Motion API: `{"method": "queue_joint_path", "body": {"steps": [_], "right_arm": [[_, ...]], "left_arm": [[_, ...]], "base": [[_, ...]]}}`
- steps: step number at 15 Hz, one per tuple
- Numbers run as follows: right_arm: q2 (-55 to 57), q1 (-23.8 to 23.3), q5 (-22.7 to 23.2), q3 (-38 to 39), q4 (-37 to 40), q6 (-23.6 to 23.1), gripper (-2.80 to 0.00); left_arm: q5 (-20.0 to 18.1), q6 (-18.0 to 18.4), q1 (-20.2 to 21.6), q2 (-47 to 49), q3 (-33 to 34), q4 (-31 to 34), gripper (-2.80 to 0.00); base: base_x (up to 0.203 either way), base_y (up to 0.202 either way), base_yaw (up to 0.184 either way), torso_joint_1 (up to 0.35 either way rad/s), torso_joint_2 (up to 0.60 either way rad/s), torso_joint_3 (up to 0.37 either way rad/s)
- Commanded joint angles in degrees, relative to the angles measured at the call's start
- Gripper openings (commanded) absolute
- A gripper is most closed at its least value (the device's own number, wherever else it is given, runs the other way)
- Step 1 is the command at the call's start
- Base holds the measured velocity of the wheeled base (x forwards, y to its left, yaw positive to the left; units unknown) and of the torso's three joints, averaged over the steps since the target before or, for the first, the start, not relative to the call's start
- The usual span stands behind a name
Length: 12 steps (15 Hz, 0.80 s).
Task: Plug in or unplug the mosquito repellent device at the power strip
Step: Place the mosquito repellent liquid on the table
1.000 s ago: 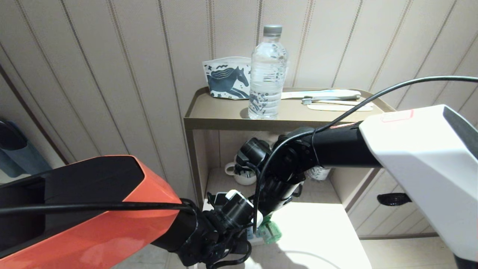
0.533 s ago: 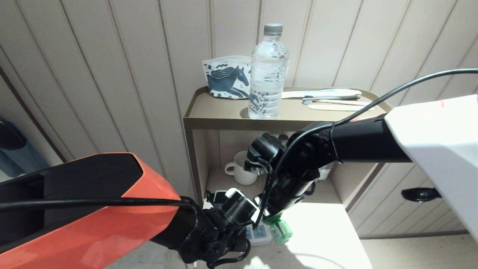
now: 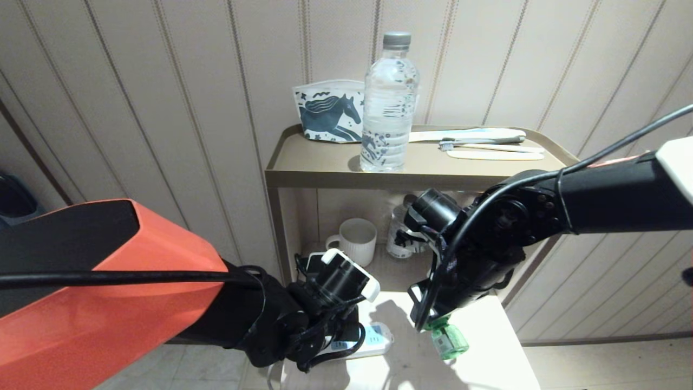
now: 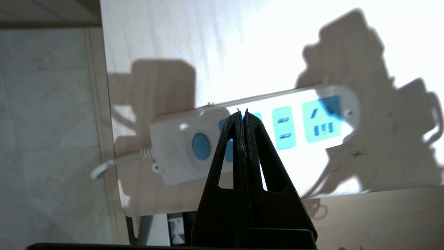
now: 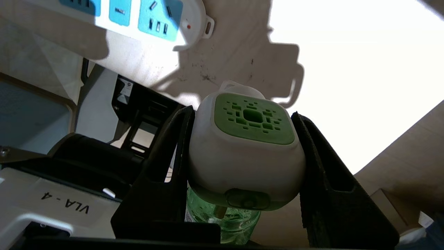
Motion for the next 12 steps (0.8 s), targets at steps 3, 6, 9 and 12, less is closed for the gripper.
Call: {"method": "queue_joint_path", "body": {"steps": [3,6,9,12], "right_arm": [[-6.71,-1.47,0.03,5.01,-0.25,0.00,-2.80],[-10.50,-1.98,0.08,9.25,-1.24,0.00,-2.80],[-14.41,-2.16,0.04,13.71,-2.49,0.00,-2.80],[-18.70,-2.95,-1.21,19.92,-7.08,0.06,-2.80]], "left_arm": [[5.10,1.35,-0.61,-10.07,3.61,-0.24,-2.80],[7.85,0.99,-1.65,-16.22,12.02,-0.47,-2.80],[11.28,-0.76,-1.78,-23.30,19.93,-1.45,-2.80],[17.00,-1.62,-1.14,-34.88,27.05,-0.70,-2.80]], "base": [[0.000,0.000,0.000,0.000,0.00,0.000],[0.000,0.000,0.000,0.000,0.00,0.000],[0.000,0.000,0.000,0.000,0.00,0.000],[0.000,0.000,0.000,0.000,0.00,0.000]]}}
